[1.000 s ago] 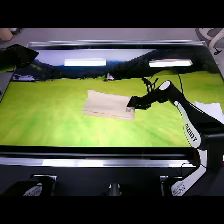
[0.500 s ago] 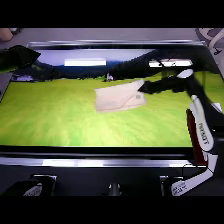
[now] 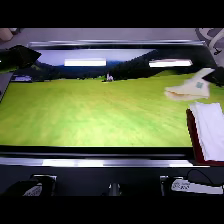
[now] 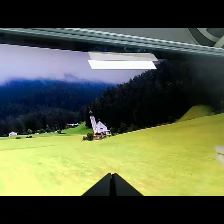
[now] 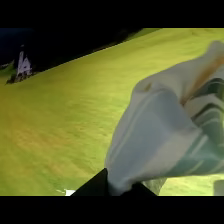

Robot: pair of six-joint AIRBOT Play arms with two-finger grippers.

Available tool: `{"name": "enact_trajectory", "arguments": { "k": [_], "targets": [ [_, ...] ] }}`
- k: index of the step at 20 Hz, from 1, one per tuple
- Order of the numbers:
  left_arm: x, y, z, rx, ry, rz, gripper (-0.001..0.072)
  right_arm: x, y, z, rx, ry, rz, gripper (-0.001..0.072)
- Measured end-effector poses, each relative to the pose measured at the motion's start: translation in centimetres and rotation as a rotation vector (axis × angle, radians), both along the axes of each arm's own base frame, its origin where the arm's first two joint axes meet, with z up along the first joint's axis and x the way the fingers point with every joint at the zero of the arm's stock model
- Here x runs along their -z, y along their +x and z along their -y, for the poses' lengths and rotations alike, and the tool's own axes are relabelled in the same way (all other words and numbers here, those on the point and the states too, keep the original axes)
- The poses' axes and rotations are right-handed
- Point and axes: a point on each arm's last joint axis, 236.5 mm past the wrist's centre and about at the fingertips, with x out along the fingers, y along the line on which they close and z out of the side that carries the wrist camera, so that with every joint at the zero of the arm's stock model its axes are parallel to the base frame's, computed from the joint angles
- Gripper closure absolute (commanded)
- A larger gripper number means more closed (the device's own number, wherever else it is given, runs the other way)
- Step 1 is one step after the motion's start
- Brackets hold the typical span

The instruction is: Fold the shirts.

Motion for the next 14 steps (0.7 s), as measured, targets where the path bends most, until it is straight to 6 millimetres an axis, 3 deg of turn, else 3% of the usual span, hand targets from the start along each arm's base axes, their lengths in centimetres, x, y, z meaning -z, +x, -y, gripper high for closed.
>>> {"name": "enact_trajectory", "arguments": {
  "k": [4,10,12,14],
  "targets": [
    [0.0,0.0,0.0,0.004,0.007,0.005,0.0676,-2.7,-3.7,6.5,0.188,-0.011,0.025,0.0693],
    [0.0,0.0,0.0,0.016,0.028,0.016,0.0677,-5.2,-9.9,11.9,0.364,-0.017,0.025,0.0692],
    [0.0,0.0,0.0,0.018,0.033,0.019,0.0676,-4.6,-12.6,12.6,0.383,-0.026,-0.041,0.0692],
    [0.0,0.0,0.0,0.019,0.035,0.022,0.0677,-2.3,-16.0,12.5,0.364,-0.059,-0.189,0.0693]
  ]
}}
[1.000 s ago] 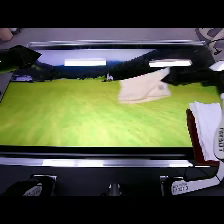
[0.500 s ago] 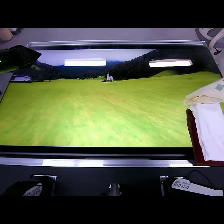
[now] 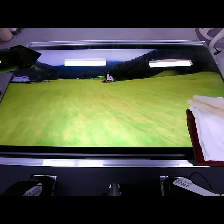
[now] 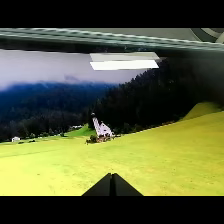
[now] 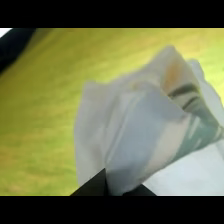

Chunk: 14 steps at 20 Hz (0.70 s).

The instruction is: Fold the shirts.

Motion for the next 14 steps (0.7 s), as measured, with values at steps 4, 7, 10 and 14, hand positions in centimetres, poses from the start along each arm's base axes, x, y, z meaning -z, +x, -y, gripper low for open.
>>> {"name": "enact_trajectory", "arguments": {
  "k": [4,7,10,14],
  "targets": [
    [-0.3,0.2,-0.1,-0.007,-0.001,0.016,0.0676,5.4,-6.2,-0.1,-0.017,0.026,-0.297,0.0692],
    [-0.5,0.3,-0.1,-0.009,-0.003,0.023,0.0677,8.8,-8.8,-1.3,-0.043,0.087,-0.431,0.0692],
    [-0.5,0.3,-0.1,-0.009,-0.005,0.025,0.0676,12.0,-11.5,-1.8,-0.054,0.123,-0.557,0.0692],
    [-0.6,0.3,-0.1,-0.009,-0.007,0.027,0.0676,14.7,-13.2,-1.6,-0.052,0.115,-0.631,0.0555]
  ]
}}
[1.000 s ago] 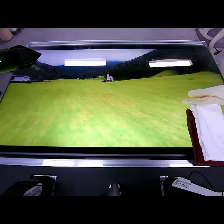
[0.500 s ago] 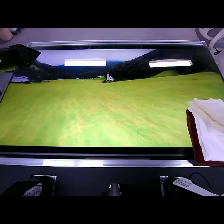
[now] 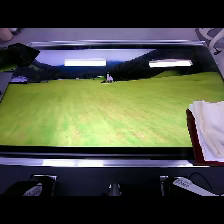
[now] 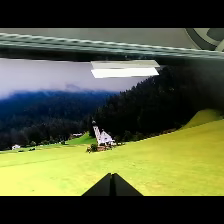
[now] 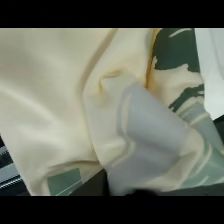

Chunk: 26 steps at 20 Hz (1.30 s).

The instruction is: Fold the shirts.

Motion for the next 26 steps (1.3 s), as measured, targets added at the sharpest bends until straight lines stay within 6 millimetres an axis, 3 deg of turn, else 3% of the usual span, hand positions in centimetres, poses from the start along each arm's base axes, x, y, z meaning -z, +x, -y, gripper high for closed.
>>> {"name": "enact_trajectory", "arguments": {
  "k": [1,3,6,8,11,13,14,15,16,17,19,22,24,26],
  "targets": [
    [0.0,0.0,0.0,0.000,0.000,0.000,0.0677,0.4,-0.3,0.1,0.001,-0.005,-0.012,0.0449],
    [0.0,0.0,0.0,0.000,-0.001,0.001,0.0676,0.8,-0.5,0.5,0.005,-0.022,-0.022,0.0120],
    [-0.2,0.0,0.3,0.006,-0.009,0.003,0.0678,0.7,-0.3,1.0,-0.015,-0.043,-0.008,0.0098],
    [-0.3,-0.1,0.8,0.016,-0.009,0.010,0.0679,-1.1,1.3,2.7,-0.057,-0.116,0.066,0.0097],
    [0.2,0.7,1.1,0.008,0.081,0.016,0.0680,-7.6,8.4,5.7,-0.164,-0.326,0.346,0.0099],
    [2.4,1.9,0.1,-0.030,0.212,-0.049,0.0677,-13.5,14.4,5.5,-0.281,-0.487,0.530,0.0105],
    [4.1,2.5,-0.7,-0.055,0.292,-0.103,0.0662,-15.8,17.1,4.2,-0.348,-0.541,0.597,0.0107],
    [5.8,3.0,-1.4,-0.074,0.360,-0.160,0.0535,-17.6,19.9,1.9,-0.427,-0.574,0.657,0.0106],
    [7.7,3.4,-2.0,-0.090,0.410,-0.223,0.0229,-18.4,22.3,-1.0,-0.502,-0.573,0.696,0.0099],
    [9.8,3.5,-2.7,-0.109,0.447,-0.299,0.0008,-18.4,24.4,-4.4,-0.575,-0.548,0.709,0.0075],
    [14.2,2.5,-3.6,-0.126,0.508,-0.480,-0.0009,-16.1,26.7,-10.9,-0.705,-0.451,0.664,0.0062],
    [19.6,-0.9,-4.4,-0.114,0.554,-0.690,-0.0008,-10.5,26.6,-18.9,-0.874,-0.240,0.503,0.0062],
    [21.6,-2.5,-4.3,-0.131,0.523,-0.757,-0.0008,-7.8,25.8,-22.1,-0.935,-0.137,0.403,0.0064],
    [23.1,-3.3,-4.3,-0.161,0.492,-0.795,-0.0007,-6.2,25.2,-23.8,-0.959,-0.084,0.339,0.0065]
  ]
}}
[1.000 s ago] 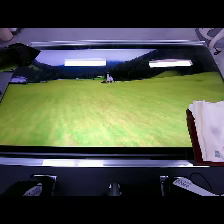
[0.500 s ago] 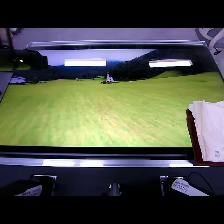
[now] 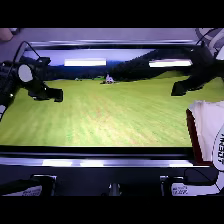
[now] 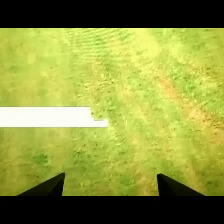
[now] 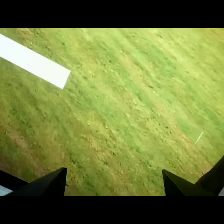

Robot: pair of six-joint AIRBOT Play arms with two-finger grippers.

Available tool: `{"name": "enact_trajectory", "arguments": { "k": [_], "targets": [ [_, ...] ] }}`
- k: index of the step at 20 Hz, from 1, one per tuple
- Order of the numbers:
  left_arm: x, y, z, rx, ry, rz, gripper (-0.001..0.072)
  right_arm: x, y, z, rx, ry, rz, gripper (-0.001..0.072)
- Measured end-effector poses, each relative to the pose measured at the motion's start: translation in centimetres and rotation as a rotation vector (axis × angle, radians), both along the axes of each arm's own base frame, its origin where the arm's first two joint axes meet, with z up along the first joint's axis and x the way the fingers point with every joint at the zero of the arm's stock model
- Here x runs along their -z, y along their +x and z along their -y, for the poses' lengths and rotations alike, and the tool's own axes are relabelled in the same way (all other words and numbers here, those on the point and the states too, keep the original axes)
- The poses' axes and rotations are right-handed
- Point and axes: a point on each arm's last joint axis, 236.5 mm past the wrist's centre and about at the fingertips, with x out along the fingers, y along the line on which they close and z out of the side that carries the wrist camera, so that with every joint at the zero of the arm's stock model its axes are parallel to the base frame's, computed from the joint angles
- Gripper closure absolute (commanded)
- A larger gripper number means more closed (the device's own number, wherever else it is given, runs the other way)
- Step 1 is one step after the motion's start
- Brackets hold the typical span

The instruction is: Fold the shirts.

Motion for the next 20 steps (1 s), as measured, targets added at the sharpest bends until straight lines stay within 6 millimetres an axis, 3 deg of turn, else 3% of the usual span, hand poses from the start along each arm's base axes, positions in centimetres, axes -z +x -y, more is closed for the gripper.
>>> {"name": "enact_trajectory", "arguments": {
  "k": [7,20],
  "targets": [
    [1.4,-0.8,-0.1,-0.056,-0.011,-0.024,-0.0008,1.5,-0.6,-1.7,-0.020,0.008,-0.076,0.0066],
    [1.7,-0.8,-0.2,-0.067,-0.010,-0.028,-0.0008,1.7,-0.7,-1.8,-0.020,0.010,-0.088,0.0066]
  ]
}}
